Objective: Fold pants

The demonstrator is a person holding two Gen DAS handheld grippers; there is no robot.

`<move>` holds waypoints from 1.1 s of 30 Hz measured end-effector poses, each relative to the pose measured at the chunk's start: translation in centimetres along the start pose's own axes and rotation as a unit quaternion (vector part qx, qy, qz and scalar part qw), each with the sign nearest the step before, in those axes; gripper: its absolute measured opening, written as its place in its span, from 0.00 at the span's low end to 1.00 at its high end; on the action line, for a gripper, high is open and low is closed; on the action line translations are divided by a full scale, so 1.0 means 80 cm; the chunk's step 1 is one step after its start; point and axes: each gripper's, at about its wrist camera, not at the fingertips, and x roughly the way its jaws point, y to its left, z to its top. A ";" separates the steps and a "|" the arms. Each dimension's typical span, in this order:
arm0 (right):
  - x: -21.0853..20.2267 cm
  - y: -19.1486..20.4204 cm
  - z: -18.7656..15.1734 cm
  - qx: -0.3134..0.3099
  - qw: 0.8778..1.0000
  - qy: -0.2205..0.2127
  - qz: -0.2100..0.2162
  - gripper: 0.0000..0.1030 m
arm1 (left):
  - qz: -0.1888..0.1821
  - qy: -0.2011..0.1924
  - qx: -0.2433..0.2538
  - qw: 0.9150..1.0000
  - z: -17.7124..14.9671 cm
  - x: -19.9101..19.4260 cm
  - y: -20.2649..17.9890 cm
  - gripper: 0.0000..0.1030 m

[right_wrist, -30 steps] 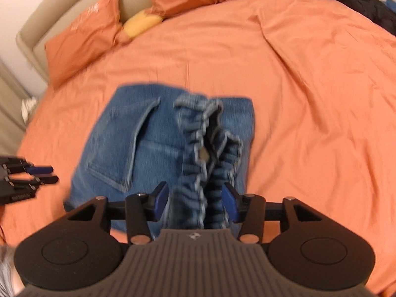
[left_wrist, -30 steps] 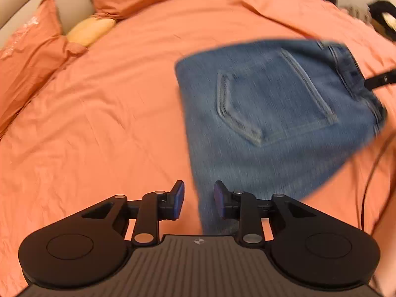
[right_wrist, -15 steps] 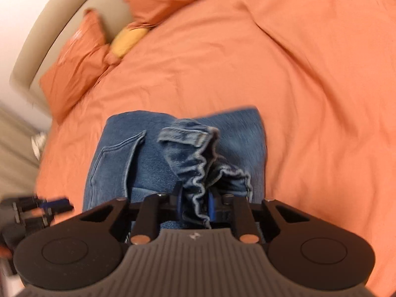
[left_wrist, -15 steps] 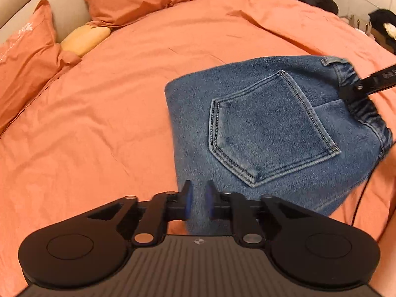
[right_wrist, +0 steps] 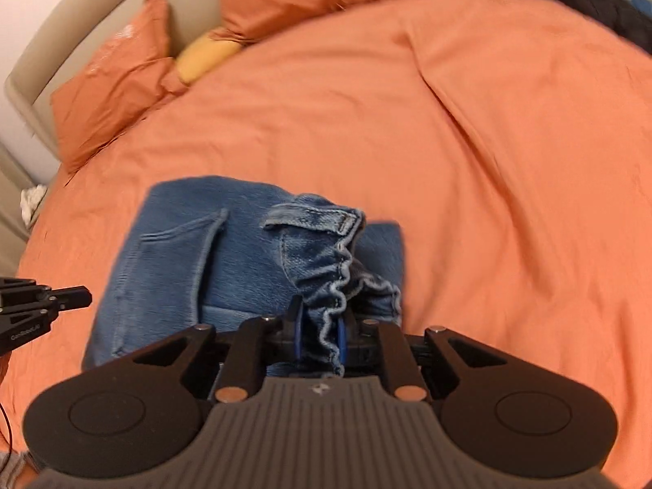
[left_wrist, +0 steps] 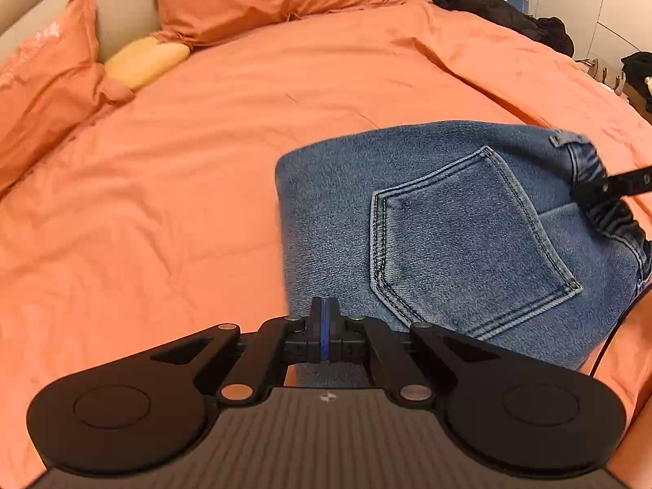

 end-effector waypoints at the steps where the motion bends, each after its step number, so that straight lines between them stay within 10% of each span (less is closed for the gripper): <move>1: 0.006 -0.003 -0.001 -0.001 1.000 0.002 -0.005 0.12 | -0.002 0.005 0.001 1.000 0.001 0.006 0.000 0.00; 10: 0.011 0.020 -0.005 -0.032 0.999 -0.001 -0.043 0.15 | -0.001 0.050 -0.011 0.999 -0.010 0.062 0.000 0.00; 19: -0.052 0.059 0.006 -0.091 0.992 -0.062 -0.068 0.30 | -0.002 -0.015 0.013 1.000 0.030 0.012 0.022 0.01; 33: -0.005 0.035 0.006 -0.087 0.991 -0.026 -0.098 0.17 | -0.027 0.025 -0.025 0.999 0.074 0.125 0.038 0.00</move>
